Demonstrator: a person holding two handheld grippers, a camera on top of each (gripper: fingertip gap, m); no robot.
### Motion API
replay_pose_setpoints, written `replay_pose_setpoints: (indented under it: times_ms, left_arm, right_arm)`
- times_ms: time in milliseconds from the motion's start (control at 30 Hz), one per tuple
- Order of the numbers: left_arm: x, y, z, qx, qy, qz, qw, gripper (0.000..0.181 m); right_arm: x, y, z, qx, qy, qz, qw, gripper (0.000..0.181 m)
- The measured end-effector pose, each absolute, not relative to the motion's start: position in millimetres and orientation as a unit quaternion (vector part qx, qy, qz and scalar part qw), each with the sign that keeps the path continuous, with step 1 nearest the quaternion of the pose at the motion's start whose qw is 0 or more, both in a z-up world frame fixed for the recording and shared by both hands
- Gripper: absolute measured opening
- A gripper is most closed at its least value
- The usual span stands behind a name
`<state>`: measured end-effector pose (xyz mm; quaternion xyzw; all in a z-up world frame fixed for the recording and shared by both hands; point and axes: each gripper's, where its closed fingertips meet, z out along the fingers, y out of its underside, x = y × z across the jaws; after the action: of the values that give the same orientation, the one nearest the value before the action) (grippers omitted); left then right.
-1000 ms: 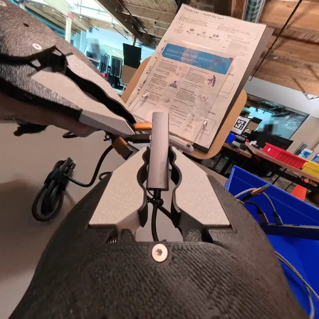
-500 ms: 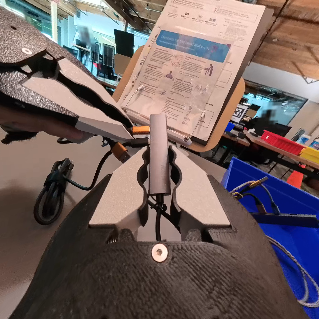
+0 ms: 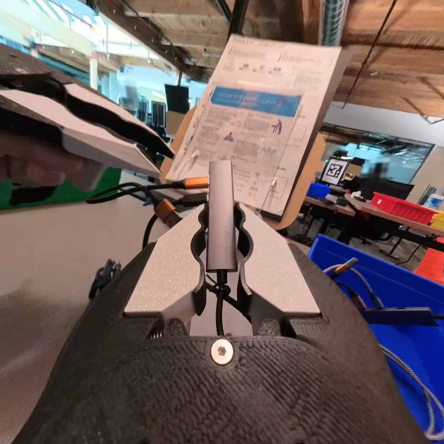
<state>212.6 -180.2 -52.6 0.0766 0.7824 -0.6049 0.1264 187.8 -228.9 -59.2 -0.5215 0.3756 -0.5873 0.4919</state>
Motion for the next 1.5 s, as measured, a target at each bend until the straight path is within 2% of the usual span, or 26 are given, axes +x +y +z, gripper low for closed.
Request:
replay_pose_setpoints:
  times_ms: [133, 233, 400, 567, 767, 833, 900, 933, 967, 1000, 1033, 1067, 1200, 1233, 1267, 1367, 1500]
  left_arm:
    - [222, -152, -3, 0.028, 0.736, -0.667, 0.112, 0.037]
    - [234, -136, 11, 0.001, 0.721, -0.683, 0.114, 0.035]
    - [243, -132, -4, -0.017, 0.754, -0.649, 0.102, 0.036]
    - [240, -133, -13, -0.006, 0.779, -0.618, 0.105, 0.039]
    - [239, -129, -11, -0.013, 0.779, -0.621, 0.092, 0.040]
    - [240, -127, -12, -0.014, 0.783, -0.615, 0.090, 0.041]
    - [242, -125, -14, -0.014, 0.787, -0.611, 0.089, 0.042]
    - [243, -124, -14, -0.016, 0.787, -0.610, 0.089, 0.042]
    - [243, -124, -14, -0.017, 0.788, -0.610, 0.086, 0.042]
    - [243, -123, -14, -0.018, 0.788, -0.610, 0.082, 0.042]
    - [242, -123, -13, -0.018, 0.788, -0.610, 0.079, 0.043]
    - [242, -123, -13, -0.019, 0.787, -0.611, 0.076, 0.043]
    - [238, -124, -14, -0.015, 0.789, -0.610, 0.067, 0.043]
    - [237, -124, -15, -0.013, 0.792, -0.606, 0.066, 0.044]
    - [236, -124, -17, -0.011, 0.795, -0.602, 0.068, 0.045]
    - [234, -125, -20, -0.008, 0.802, -0.593, 0.069, 0.046]
    - [230, -131, -28, -0.003, 0.809, -0.584, 0.065, 0.047]
  right_arm:
    - [161, -246, -14, -0.475, 0.369, -0.620, 0.504, 0.021]
    - [140, -271, 21, -0.455, 0.382, -0.647, 0.478, 0.020]
    - [115, -345, 68, -0.467, 0.418, -0.712, 0.317, 0.020]
    - [121, -412, 49, -0.544, 0.495, -0.659, 0.154, 0.021]
    - [145, -465, -17, -0.581, 0.594, -0.548, 0.096, 0.020]
    - [146, -474, -27, -0.575, 0.600, -0.552, 0.070, 0.020]
    - [154, -470, -46, -0.576, 0.625, -0.516, 0.106, 0.020]
    - [162, -463, -54, -0.574, 0.638, -0.491, 0.149, 0.019]
    - [169, -459, -56, -0.563, 0.648, -0.472, 0.199, 0.004]
    - [176, -451, -57, -0.552, 0.658, -0.441, 0.261, 0.000]
    - [182, -446, -56, -0.531, 0.672, -0.407, 0.318, 0.000]
    - [184, -449, -56, -0.515, 0.683, -0.394, 0.337, 0.000]
    - [181, -458, -99, -0.586, 0.684, -0.353, 0.253, 0.000]
    - [176, -454, -110, -0.608, 0.684, -0.325, 0.238, 0.004]
    - [171, -456, -113, -0.620, 0.681, -0.325, 0.217, 0.018]
    - [148, -465, -91, -0.624, 0.653, -0.391, 0.178, 0.022]
    - [93, -468, -48, -0.547, 0.650, -0.489, 0.201, 0.023]
